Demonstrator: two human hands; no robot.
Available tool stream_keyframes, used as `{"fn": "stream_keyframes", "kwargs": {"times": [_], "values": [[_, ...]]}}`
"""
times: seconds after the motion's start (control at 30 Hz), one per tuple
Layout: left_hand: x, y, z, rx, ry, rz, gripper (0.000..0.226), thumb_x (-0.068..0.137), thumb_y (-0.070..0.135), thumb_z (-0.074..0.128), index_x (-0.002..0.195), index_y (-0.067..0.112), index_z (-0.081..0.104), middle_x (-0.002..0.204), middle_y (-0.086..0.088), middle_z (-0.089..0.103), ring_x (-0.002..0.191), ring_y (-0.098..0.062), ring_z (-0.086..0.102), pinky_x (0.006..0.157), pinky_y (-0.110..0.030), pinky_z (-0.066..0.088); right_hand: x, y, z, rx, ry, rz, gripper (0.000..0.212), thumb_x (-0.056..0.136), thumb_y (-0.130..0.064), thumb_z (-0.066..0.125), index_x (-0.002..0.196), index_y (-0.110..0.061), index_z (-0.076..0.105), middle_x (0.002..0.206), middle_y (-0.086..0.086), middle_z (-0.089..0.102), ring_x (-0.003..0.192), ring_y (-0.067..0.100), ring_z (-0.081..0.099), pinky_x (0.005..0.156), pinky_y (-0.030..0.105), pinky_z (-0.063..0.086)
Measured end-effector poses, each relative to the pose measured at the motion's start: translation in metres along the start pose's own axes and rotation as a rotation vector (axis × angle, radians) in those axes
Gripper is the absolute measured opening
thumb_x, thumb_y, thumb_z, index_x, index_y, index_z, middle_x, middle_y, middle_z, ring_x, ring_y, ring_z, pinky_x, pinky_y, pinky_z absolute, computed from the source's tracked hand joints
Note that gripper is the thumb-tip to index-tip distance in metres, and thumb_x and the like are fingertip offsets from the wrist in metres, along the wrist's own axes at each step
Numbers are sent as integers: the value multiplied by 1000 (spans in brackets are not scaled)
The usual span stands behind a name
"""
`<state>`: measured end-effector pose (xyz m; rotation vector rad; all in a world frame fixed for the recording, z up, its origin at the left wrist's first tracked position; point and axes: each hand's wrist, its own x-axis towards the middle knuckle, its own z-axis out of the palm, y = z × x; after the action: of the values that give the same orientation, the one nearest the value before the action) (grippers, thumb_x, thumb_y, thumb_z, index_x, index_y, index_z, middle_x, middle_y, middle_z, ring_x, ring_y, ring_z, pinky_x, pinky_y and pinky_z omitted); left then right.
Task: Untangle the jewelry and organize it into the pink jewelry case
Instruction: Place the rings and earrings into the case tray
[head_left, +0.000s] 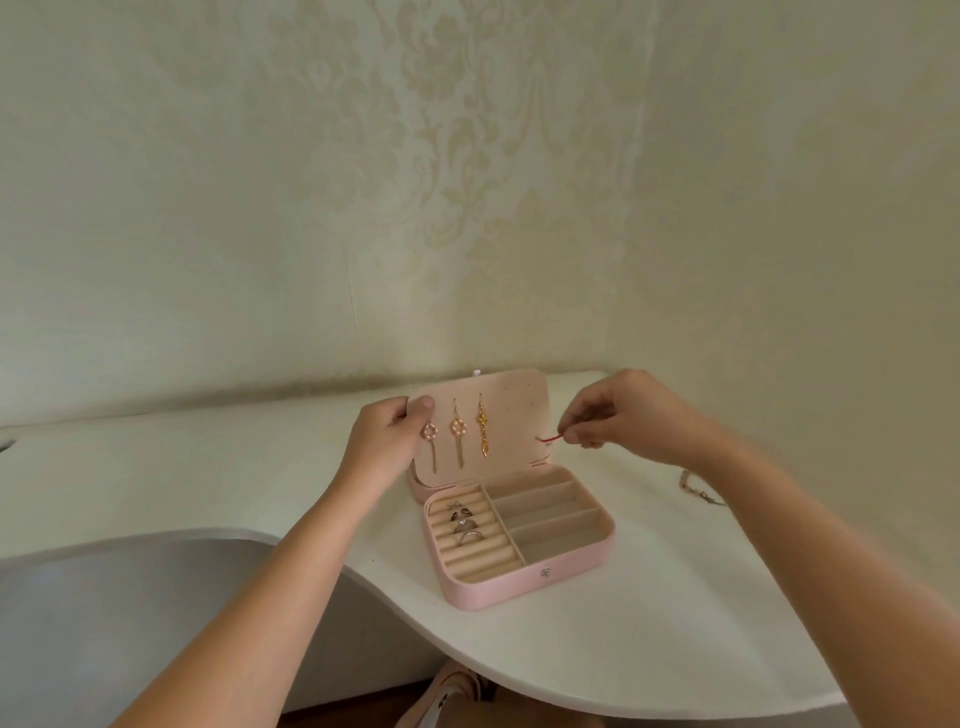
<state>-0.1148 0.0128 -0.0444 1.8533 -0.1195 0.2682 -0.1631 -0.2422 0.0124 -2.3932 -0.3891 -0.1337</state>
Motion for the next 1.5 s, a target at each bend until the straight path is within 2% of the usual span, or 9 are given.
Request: {"fn": "stream_keyframes", "kwargs": {"times": [0.4,0.53,0.67,0.8,0.93,1.07,1.17,1.27,1.5], "values": [[7,-3,5,-39,40,-34,45,87,36,55,77,-7,59,69,-11,58,71,-22,54,73,-40,49,19,24,54,-20,-124,-122,12,73,-7,79,81,-17,78,85,-1,68,73,3,59,69,14,44],[8,-6,5,-56,40,-49,55,73,47,49,80,-7,60,72,-11,60,70,-20,54,79,-50,53,20,34,52,-111,-132,-139,15,76,-7,76,84,-19,79,87,-1,62,69,1,51,65,12,39],[9,-7,7,-72,50,-48,47,84,39,53,79,-7,60,72,-14,62,72,-23,56,75,-40,50,21,40,50,-187,-151,-133,16,81,-10,72,89,-23,78,88,-10,58,70,2,50,66,12,39],[9,-9,6,-47,66,-31,42,88,35,53,80,-6,61,77,-21,64,71,-22,56,82,-53,51,17,45,33,-113,-47,-107,13,81,-11,73,83,-24,75,89,-9,63,74,5,57,71,15,44],[5,-10,10,-52,87,-17,42,81,36,54,84,-5,60,75,-17,60,71,-21,53,69,-40,48,18,76,-3,-229,235,99,23,90,-1,57,98,-15,73,102,0,66,90,15,60,76,16,40],[-5,-13,24,-75,126,-24,20,90,25,59,93,5,63,86,-4,68,80,-24,62,74,-37,49,12,118,-21,-442,-15,410,44,90,-2,55,131,-20,57,138,6,52,123,21,50,91,21,37],[-14,-19,34,-122,134,-30,15,91,25,61,100,13,63,98,-1,69,92,-19,65,84,-41,52,3,131,-18,-332,1,434,30,91,-3,59,117,-14,68,106,13,71,86,22,66,67,16,46],[-21,-24,37,-141,158,2,11,93,23,58,100,15,62,99,2,69,93,-16,65,84,-39,52,-1,134,-15,-220,99,401,25,87,2,59,79,-19,70,61,13,69,48,23,62,56,31,54],[-36,-24,42,-180,198,89,18,98,23,50,81,18,55,79,8,64,66,6,59,58,-13,42,2,121,-12,-108,105,355,15,82,0,68,77,-14,68,76,9,69,60,20,63,51,18,49]]}}
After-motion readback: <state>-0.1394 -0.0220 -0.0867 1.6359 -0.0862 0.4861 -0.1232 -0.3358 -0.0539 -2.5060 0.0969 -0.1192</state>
